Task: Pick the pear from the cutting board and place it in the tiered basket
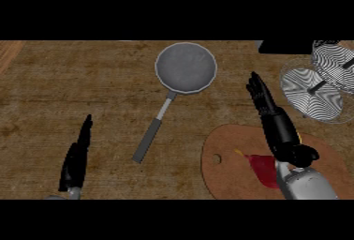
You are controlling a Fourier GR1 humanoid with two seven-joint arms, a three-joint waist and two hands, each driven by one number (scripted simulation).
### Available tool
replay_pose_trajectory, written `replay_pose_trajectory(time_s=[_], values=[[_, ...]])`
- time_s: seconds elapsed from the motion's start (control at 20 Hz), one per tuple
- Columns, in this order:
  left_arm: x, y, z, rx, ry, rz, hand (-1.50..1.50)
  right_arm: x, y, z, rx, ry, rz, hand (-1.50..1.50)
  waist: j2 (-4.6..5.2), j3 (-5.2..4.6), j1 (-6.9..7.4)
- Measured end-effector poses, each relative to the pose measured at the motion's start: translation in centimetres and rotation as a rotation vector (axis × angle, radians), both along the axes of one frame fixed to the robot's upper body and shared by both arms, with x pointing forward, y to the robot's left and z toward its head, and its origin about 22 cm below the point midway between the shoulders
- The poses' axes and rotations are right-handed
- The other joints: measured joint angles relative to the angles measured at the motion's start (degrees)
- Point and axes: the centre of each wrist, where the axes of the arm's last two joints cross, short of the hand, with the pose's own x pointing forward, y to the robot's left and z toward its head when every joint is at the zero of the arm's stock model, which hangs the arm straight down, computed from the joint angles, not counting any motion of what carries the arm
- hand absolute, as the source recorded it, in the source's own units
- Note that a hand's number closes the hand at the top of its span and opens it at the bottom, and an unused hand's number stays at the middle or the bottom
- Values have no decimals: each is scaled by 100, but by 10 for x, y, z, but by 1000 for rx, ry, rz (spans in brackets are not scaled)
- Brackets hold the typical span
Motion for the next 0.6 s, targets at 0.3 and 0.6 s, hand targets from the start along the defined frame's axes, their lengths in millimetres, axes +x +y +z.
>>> replay_pose_trajectory(time_s=[0.3, 0.6], values=[[17, 5, 28, -75, -27, -74, 0, -15, 36, 19, 158, 11, 486, 150, -32, 113, 54], [25, 21, 59, -173, 5, -133, 0, -25, -14, -5, 9, 257, 351, -150, -36, 114, -82]])
